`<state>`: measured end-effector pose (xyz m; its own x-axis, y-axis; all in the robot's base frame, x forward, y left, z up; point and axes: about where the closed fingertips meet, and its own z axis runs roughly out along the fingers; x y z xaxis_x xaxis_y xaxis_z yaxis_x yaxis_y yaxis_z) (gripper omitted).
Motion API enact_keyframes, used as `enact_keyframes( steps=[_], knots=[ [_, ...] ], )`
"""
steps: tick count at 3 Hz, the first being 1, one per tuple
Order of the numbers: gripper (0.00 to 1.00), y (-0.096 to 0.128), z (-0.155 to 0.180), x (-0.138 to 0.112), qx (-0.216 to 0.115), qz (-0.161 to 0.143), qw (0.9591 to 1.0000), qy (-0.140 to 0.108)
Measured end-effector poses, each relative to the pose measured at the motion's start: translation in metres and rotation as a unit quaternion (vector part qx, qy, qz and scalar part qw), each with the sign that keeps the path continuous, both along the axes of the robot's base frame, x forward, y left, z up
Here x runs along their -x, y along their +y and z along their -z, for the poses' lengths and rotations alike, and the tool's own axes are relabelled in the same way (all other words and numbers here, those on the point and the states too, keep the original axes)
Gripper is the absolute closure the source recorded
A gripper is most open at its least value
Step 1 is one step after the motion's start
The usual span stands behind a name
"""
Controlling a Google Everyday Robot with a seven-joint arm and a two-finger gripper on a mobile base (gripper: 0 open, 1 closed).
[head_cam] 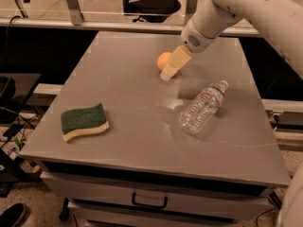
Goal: Move orange near sponge
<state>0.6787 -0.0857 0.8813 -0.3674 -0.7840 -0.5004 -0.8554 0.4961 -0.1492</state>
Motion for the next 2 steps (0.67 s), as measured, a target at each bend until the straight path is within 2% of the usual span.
enact_keyframes(
  steps=[2],
  knots=[
    [0.0,0.0163,0.0239,-0.013,-0.014,-0.008,0.9997,0.016]
  ],
)
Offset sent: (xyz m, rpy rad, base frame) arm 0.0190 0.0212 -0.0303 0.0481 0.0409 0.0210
